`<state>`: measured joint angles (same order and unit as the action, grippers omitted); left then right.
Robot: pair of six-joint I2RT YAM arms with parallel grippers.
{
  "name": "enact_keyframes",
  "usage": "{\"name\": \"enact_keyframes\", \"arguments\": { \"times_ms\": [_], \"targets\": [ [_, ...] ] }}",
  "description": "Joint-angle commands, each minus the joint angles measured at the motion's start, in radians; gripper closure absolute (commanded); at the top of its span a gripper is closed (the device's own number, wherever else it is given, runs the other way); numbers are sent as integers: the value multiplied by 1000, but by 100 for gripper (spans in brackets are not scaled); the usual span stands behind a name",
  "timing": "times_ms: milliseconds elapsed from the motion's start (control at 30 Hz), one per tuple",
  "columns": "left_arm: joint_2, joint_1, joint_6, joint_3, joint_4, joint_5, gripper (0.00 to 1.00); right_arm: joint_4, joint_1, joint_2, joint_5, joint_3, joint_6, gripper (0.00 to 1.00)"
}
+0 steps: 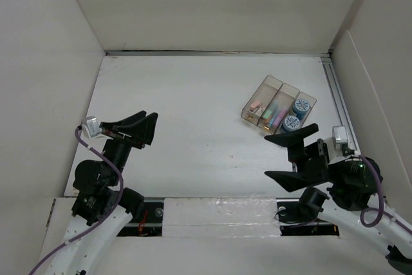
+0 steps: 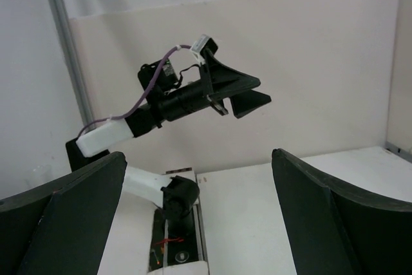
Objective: Organize the desk
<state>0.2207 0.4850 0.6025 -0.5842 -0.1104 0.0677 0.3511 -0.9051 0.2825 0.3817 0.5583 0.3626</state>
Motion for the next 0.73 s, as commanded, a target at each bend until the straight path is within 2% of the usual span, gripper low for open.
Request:
{"name": "enact_keyframes", "arguments": {
  "times_ms": [0, 100, 267, 600, 700],
  "targets": [
    [-29, 3, 13, -25, 18, 11, 37, 48, -8, 50, 129, 15, 6, 0],
    [-49, 3, 22, -22, 28, 6, 37, 35, -8, 145, 248, 58, 18, 0],
    [-86, 3, 31, -17, 49, 6, 37, 42, -17, 250, 356, 92, 45, 0],
    [-109, 3, 22, 9, 41, -16, 41, 37, -17, 299, 287, 88, 32, 0],
    [-106, 3, 13, 14, 25, -22, 37, 42, -17, 323, 281, 89, 35, 0]
  ]
}}
